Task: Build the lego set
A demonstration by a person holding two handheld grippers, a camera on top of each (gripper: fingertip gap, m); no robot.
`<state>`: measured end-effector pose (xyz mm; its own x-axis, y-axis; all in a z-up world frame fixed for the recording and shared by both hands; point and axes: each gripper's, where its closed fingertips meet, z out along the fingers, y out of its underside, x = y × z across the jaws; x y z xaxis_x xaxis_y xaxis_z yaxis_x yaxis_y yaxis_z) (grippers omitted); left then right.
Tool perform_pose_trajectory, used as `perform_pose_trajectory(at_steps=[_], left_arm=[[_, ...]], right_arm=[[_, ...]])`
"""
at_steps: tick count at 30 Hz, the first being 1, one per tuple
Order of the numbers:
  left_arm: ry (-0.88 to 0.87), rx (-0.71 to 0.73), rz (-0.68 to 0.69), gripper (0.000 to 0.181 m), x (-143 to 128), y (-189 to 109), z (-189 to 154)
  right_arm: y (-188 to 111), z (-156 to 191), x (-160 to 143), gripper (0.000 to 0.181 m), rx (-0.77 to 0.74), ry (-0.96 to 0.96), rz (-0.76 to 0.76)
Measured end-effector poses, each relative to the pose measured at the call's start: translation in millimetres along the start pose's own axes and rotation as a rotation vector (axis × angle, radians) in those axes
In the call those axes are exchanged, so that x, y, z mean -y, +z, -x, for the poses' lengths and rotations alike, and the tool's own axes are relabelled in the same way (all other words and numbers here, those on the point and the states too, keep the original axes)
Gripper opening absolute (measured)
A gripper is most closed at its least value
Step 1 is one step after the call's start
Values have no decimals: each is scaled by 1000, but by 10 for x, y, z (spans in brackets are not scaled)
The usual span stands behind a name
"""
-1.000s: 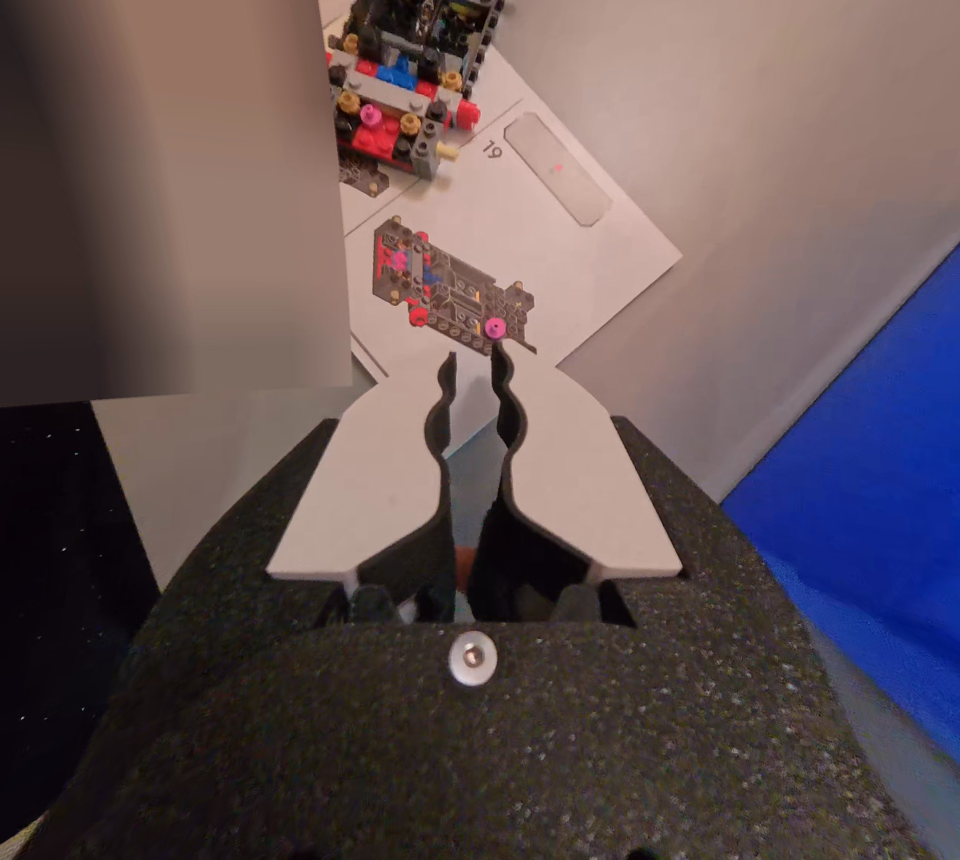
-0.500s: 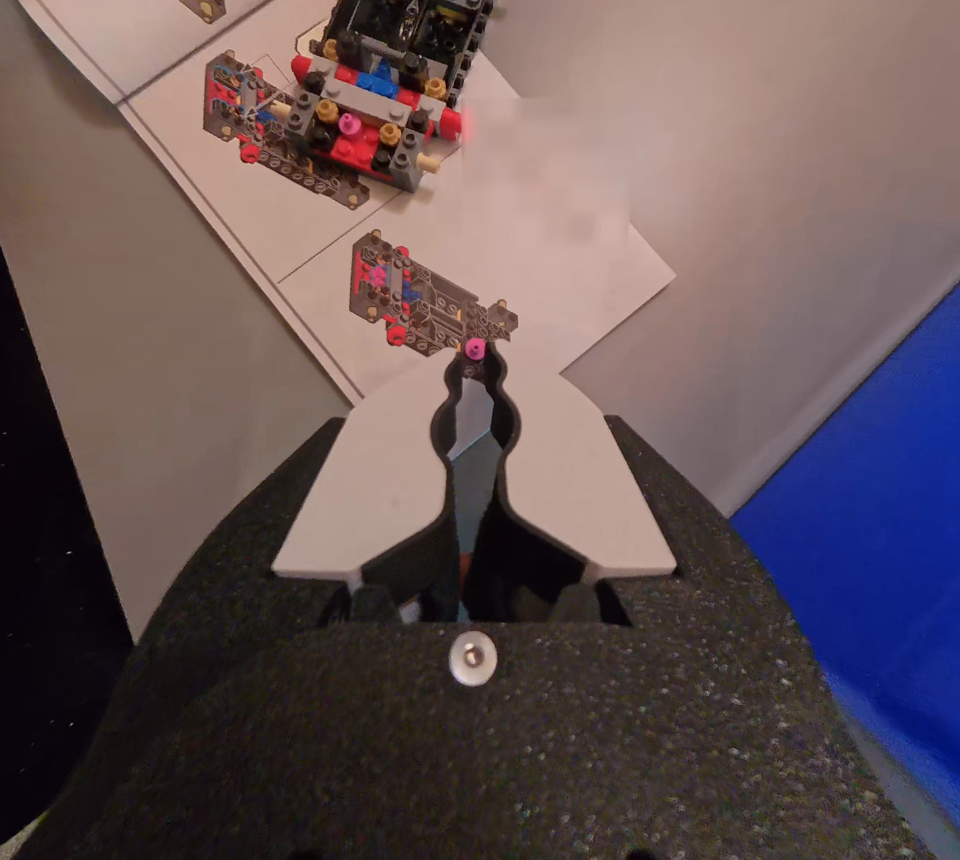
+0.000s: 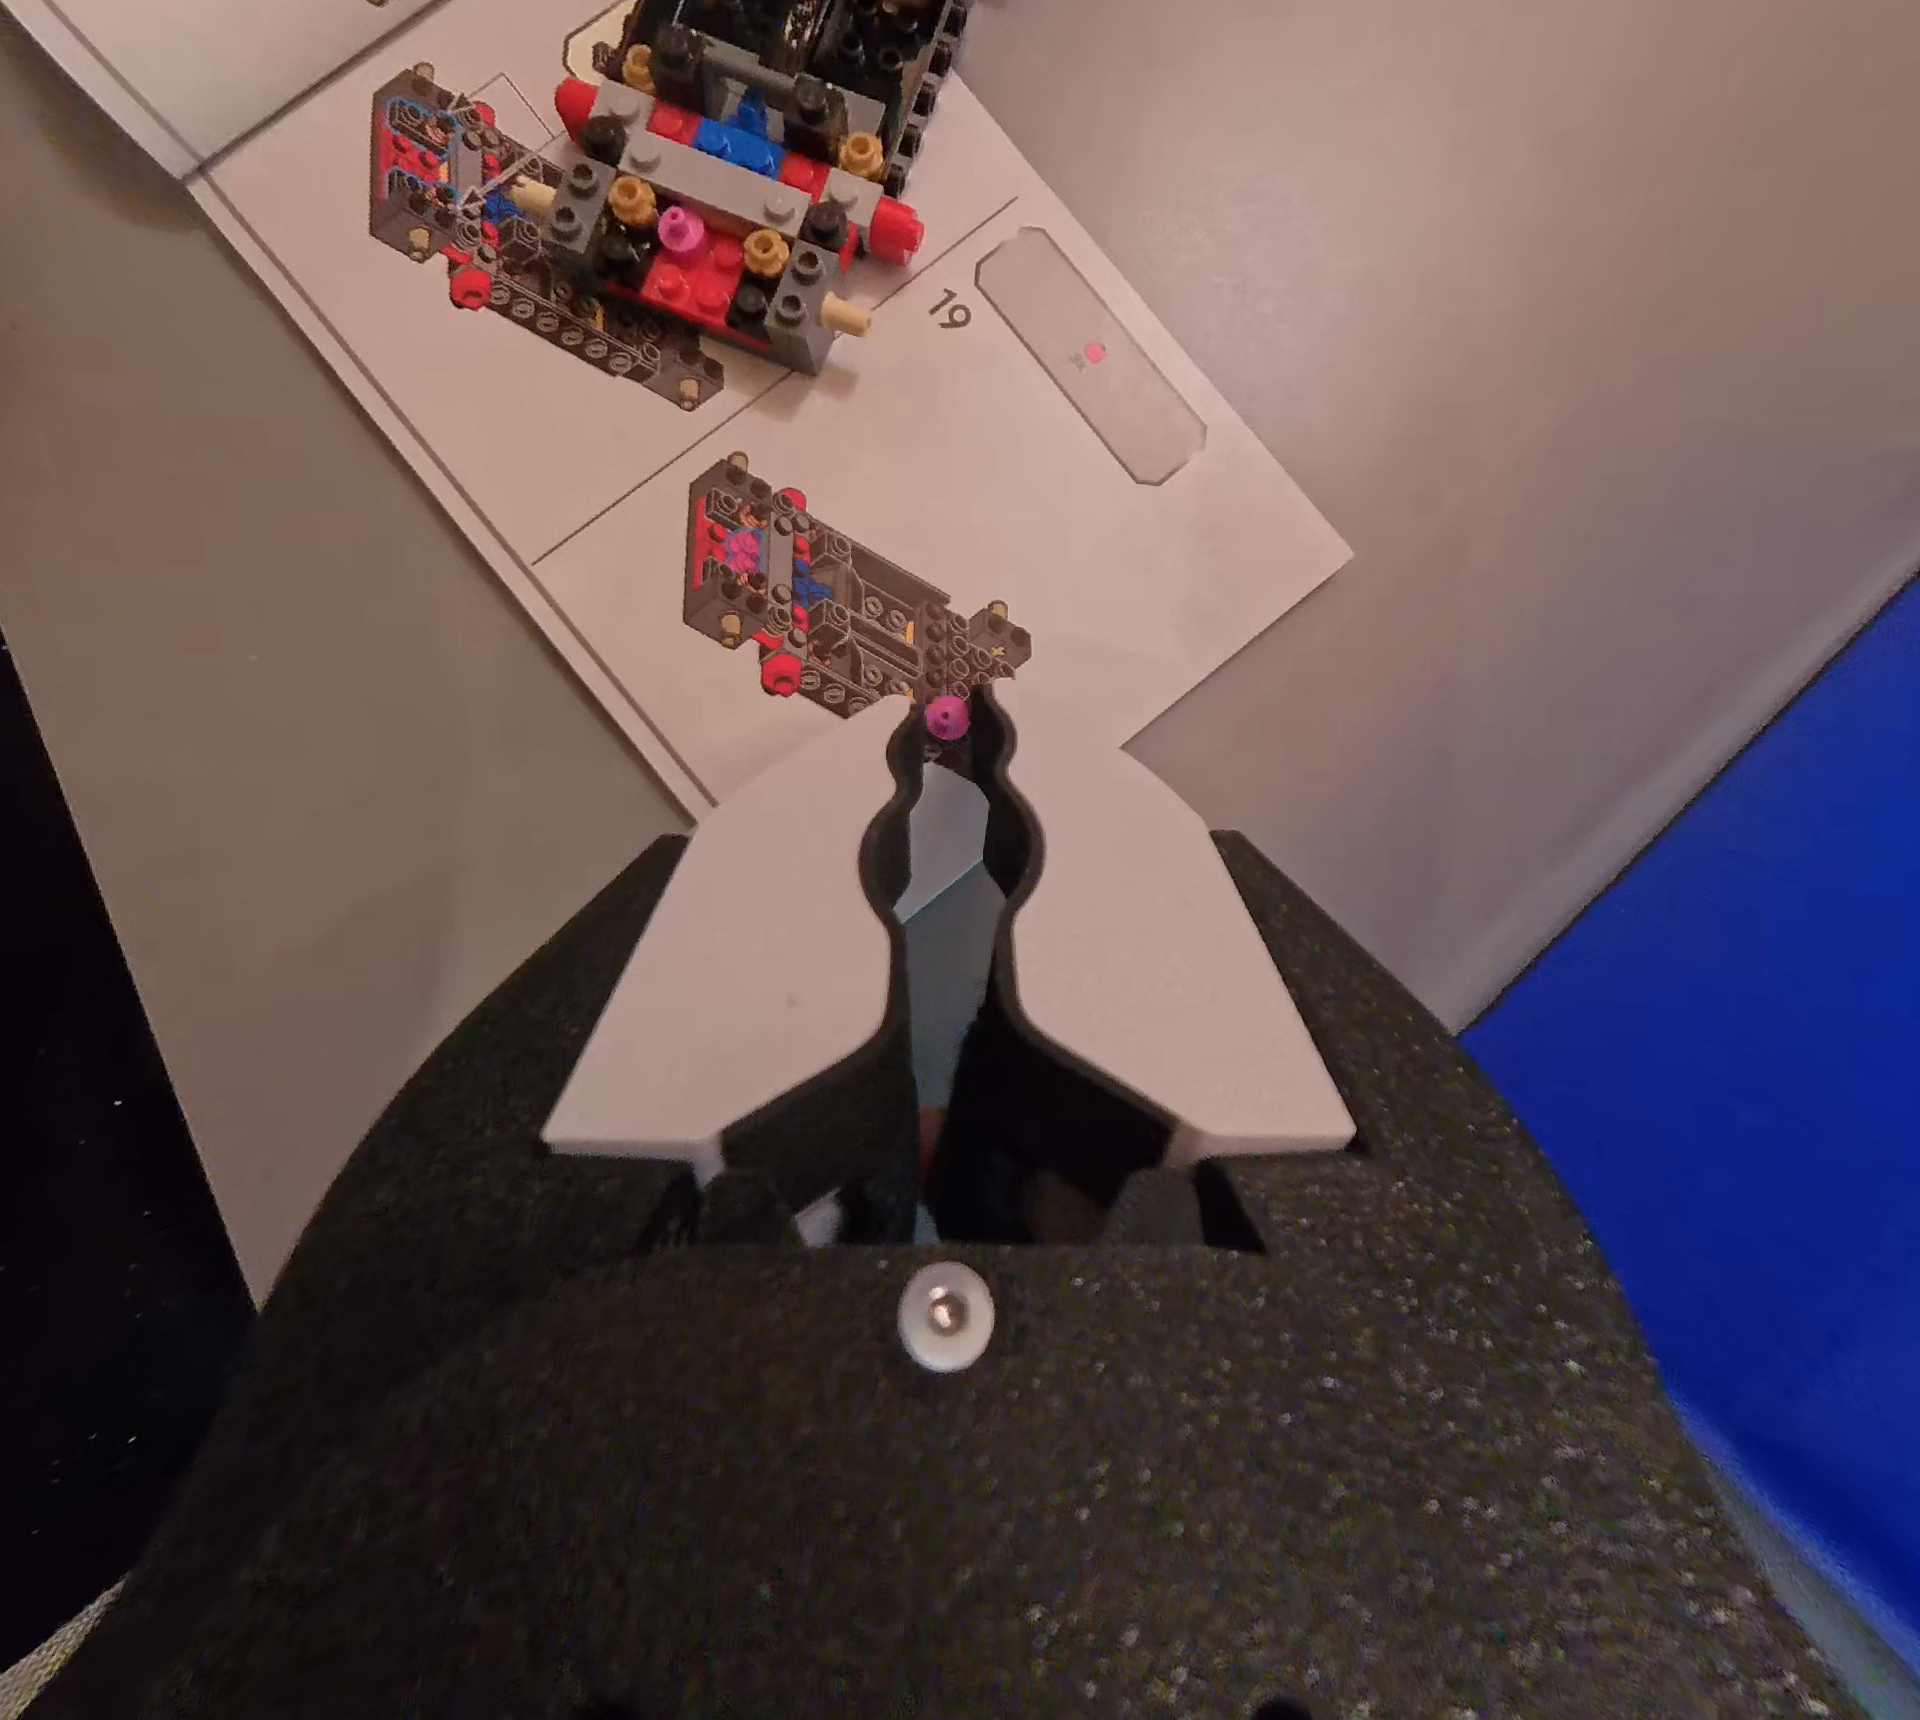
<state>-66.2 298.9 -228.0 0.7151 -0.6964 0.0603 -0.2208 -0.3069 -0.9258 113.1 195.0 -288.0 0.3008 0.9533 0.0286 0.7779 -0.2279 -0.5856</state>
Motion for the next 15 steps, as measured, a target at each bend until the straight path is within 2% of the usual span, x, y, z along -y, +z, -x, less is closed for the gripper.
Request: perform_pose_trajectory(at_steps=[15], left_arm=[[18,-2,18,5,-27,13,-13]], right_arm=[[-24,10,26,7,10,-7,-5]])
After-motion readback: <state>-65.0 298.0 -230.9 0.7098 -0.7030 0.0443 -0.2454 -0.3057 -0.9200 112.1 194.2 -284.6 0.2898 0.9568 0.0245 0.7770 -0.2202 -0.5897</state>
